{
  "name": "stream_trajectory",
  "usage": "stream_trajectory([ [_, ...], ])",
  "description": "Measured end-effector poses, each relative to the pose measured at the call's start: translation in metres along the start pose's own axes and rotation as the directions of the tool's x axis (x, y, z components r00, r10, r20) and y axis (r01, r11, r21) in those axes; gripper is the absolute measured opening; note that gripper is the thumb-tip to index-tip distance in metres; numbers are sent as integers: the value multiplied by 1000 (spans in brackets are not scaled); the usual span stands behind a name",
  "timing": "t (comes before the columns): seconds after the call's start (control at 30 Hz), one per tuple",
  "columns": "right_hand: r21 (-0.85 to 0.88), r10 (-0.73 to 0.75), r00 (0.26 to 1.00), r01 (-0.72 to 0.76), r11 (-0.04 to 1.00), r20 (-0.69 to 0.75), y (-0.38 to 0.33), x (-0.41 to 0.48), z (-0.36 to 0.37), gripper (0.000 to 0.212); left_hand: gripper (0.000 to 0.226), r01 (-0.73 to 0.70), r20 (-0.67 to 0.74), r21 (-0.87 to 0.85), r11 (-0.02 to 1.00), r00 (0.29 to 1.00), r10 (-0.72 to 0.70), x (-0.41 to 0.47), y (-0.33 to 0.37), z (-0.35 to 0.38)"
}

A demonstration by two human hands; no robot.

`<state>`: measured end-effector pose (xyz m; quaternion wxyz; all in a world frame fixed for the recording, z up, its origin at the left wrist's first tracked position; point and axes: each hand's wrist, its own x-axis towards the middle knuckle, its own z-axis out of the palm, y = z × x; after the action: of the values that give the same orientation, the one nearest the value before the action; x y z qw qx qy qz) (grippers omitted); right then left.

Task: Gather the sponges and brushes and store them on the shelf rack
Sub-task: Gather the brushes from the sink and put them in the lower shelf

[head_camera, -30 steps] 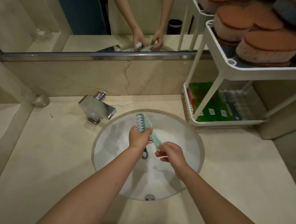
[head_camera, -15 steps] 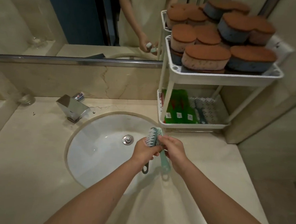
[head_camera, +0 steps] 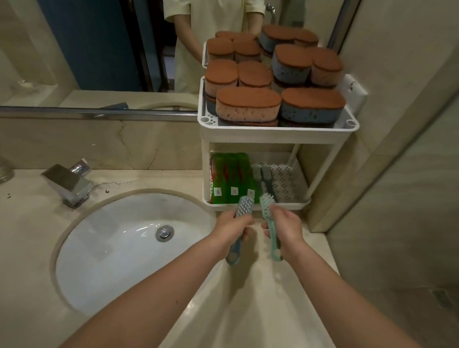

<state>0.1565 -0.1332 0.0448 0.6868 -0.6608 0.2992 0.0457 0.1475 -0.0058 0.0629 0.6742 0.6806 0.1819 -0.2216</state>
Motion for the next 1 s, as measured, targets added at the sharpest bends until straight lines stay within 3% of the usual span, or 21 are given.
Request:
stream_trajectory([
  [0.17, 20, 36, 999, -36, 999, 14, -26, 27, -8, 20, 17, 113, 30, -262, 958, 994, -109, 15, 26, 12],
  [0.3, -25, -19, 997, 21, 999, 80, -39, 55, -8, 44, 43, 102, 26, -310, 945, 995, -98, 31, 41, 18],
  [0.4, -43, -21, 998, 23, 999, 52, -49, 73, -5, 44, 55, 97, 32, -324, 941, 995, -92, 44, 51, 20],
  [0.53, -214, -89, 996, 83, 973, -16, -56, 102, -1, 39, 51, 123, 17, -331, 936, 992, -124, 61, 59, 24],
  [0.7, -530, -132, 991, 98, 842, -26, -57, 136, 7, 34, 48, 145, 49, -371, 917, 989, -136, 76, 63, 28],
  [1.0, -470, -143, 990, 130, 873, 8, -48, 174, 16, 29, 46, 166, 45, -415, 895, 986, -162, 100, 61, 29],
])
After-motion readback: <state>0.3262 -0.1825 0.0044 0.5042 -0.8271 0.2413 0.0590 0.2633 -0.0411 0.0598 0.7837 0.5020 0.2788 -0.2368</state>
